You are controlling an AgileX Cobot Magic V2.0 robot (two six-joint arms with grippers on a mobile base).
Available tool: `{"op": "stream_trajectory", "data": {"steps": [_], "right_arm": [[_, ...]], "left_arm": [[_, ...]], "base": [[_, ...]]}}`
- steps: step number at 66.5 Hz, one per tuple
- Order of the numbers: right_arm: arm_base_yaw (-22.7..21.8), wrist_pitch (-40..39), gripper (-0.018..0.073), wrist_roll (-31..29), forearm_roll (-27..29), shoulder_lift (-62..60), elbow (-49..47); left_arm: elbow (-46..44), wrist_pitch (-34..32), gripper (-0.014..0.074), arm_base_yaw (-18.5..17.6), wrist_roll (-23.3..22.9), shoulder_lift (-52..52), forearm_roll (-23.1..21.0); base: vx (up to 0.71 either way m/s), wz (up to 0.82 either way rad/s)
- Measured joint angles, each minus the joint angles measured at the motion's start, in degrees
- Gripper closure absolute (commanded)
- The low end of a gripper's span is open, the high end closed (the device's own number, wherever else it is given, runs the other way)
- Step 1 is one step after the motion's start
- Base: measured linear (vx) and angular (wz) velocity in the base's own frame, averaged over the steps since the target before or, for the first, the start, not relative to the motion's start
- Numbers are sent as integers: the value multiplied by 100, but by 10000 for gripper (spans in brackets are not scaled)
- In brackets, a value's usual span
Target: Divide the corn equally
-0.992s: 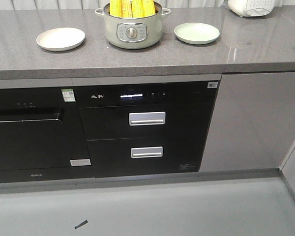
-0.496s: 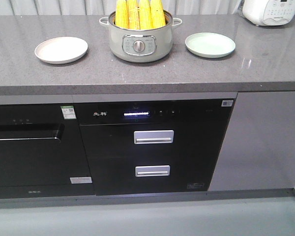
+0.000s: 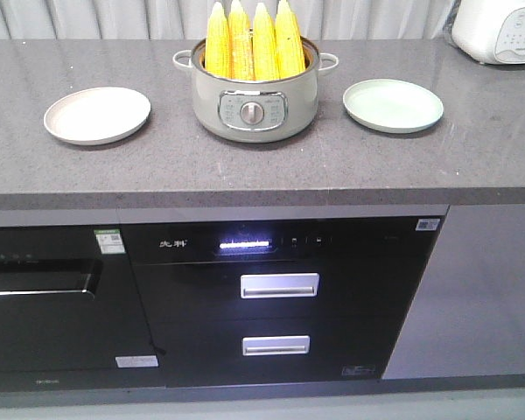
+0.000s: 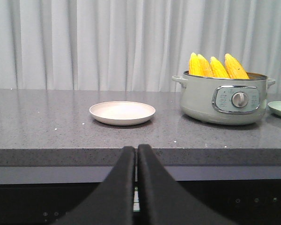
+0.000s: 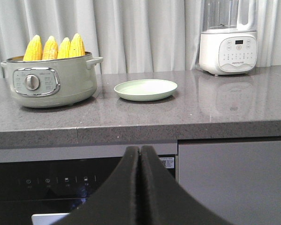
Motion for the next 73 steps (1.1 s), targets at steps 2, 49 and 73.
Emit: {"op": "stream_trajectory", "data": {"steps": [2,49,73], "right_arm": [[0,0,570,0,0,0,0],[0,0,570,0,0,0,0],[0,0,570,0,0,0,0]], "left_arm": [[0,0,603,0,0,0,0],[0,0,603,0,0,0,0],[0,0,603,0,0,0,0]], "base": [[21,-3],[21,-4],[18,-5]]}}
